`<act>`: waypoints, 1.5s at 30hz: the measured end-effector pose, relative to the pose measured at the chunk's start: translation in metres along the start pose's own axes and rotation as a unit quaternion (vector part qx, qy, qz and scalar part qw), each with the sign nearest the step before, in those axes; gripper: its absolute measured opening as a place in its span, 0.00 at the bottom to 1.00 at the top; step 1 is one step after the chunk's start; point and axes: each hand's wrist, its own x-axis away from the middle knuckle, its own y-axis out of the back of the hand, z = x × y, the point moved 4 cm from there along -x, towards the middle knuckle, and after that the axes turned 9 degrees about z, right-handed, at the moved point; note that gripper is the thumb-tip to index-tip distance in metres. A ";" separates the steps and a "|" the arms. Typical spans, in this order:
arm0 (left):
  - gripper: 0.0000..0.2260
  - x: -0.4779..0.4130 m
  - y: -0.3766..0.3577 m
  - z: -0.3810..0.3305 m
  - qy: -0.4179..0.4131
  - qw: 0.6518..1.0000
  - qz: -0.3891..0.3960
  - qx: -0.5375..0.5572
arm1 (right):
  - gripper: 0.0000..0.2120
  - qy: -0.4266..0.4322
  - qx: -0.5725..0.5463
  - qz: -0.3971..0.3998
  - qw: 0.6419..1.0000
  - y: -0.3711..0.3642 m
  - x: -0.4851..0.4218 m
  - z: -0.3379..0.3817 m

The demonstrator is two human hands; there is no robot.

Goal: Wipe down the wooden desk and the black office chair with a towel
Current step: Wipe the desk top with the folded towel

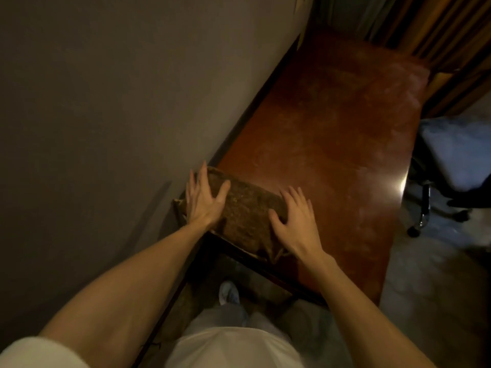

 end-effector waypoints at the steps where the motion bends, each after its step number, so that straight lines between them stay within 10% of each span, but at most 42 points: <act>1: 0.37 -0.010 0.000 -0.001 -0.014 0.999 0.013 -0.027 | 0.29 0.003 0.013 -0.013 1.000 -0.004 -0.005 -0.002; 16: 0.36 -0.077 -0.067 0.076 -0.170 0.894 0.115 -0.398 | 0.35 -0.078 0.146 0.013 0.986 -0.134 -0.062 -0.012; 45: 0.38 -0.202 -0.106 0.001 -0.190 0.871 0.154 -0.426 | 0.35 -0.072 0.166 -0.008 0.984 -0.084 -0.170 -0.093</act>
